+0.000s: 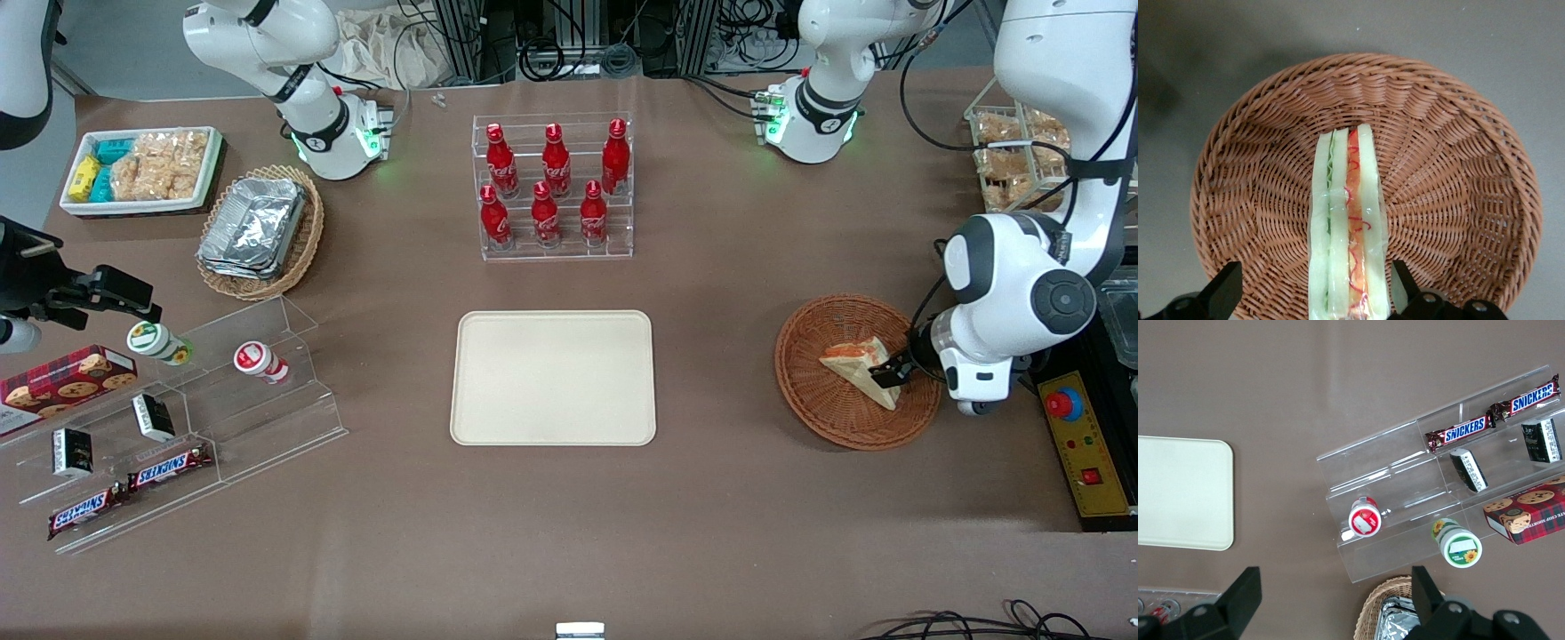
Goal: Place sandwich from basket to tray
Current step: 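Close the left gripper on the wrapped sandwich in the basket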
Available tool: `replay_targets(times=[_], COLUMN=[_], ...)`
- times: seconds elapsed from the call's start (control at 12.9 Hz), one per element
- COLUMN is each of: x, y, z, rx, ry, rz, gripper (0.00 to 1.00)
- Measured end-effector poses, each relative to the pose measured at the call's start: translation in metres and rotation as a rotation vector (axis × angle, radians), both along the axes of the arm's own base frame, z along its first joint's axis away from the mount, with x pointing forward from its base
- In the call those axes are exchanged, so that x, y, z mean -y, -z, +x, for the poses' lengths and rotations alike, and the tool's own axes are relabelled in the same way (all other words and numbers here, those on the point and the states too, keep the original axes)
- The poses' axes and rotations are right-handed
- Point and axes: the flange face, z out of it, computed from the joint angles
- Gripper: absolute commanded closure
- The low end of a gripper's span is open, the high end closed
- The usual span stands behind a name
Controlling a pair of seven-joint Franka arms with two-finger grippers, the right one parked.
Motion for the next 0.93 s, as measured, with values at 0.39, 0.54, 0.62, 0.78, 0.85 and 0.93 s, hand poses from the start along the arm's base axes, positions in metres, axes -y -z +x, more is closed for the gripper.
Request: replay_targets(times=[0.39,0.54,0.62,0.78,0.85,0.93], x=[0.003,0.004,0.004,0.004,0.004,0.005], y=[0.024,0.033,0.035,0.037,0.038,0.039], z=[-0.014,-0.019,-0.02,-0.021,-0.021,-0.022], rx=[0.029,0.033,0.032,0.031,0.031,0.032], ry=[-0.015,-0.029,-0.031,-0.037,-0.044,-0.048], rz=[-0.017,-0.029,-0.031,-0.037,-0.042,-0.046], gripper=[0.0,0.01,0.1,0.23,0.45,0.77])
